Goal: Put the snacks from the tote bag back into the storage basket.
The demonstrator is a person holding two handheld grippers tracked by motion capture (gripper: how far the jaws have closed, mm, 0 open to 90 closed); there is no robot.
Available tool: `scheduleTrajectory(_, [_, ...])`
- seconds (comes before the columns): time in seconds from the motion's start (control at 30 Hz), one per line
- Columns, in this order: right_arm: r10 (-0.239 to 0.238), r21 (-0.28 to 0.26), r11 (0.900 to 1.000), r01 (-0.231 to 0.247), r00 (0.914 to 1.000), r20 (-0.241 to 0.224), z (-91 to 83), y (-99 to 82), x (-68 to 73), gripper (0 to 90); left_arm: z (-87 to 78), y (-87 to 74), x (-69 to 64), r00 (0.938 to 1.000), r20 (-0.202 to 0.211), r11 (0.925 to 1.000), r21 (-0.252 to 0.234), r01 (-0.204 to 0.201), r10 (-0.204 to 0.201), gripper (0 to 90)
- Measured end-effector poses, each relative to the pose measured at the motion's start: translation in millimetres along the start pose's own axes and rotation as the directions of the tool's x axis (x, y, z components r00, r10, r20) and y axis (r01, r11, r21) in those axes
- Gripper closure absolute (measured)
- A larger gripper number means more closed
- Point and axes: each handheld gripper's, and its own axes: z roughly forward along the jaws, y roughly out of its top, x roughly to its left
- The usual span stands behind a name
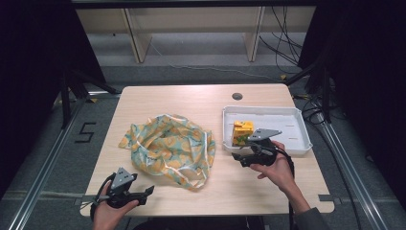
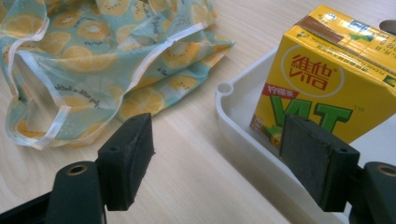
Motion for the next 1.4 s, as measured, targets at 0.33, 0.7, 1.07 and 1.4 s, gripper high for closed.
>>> scheduleTrajectory(0.33, [-0.008,-0.008,0.9999,0.008,0.9999,-0.014,-3.3,-6.1,4.1,25.2,-0.1,0.7,-0.4,0.9999,-0.002,0.9999,-0.005,-0.014,0.014,19.4])
scheduleTrajectory(0.7, [0.026,-0.001,0.9997,-0.026,0.9991,-0.034,-5.7,-16.4,13.9,23.3,-0.2,0.7,-0.6,0.9999,-0.001,0.9999,-0.005,-0.014,0.014,19.4])
scheduleTrajectory(1.07, [0.012,0.016,0.9998,-0.012,0.9992,-0.038,-4.1,-28.3,12.9,22.4,0.0,0.3,-0.7,0.9998,0.001,0.9998,-0.001,-0.017,0.017,19.4])
scheduleTrajectory(1.4, [0.024,0.023,0.9995,-0.024,0.9989,-0.040,-5.4,-34.4,14.5,21.8,1.1,0.1,-1.7,1.0000,-0.002,0.9999,-0.012,-0.005,0.005,19.4])
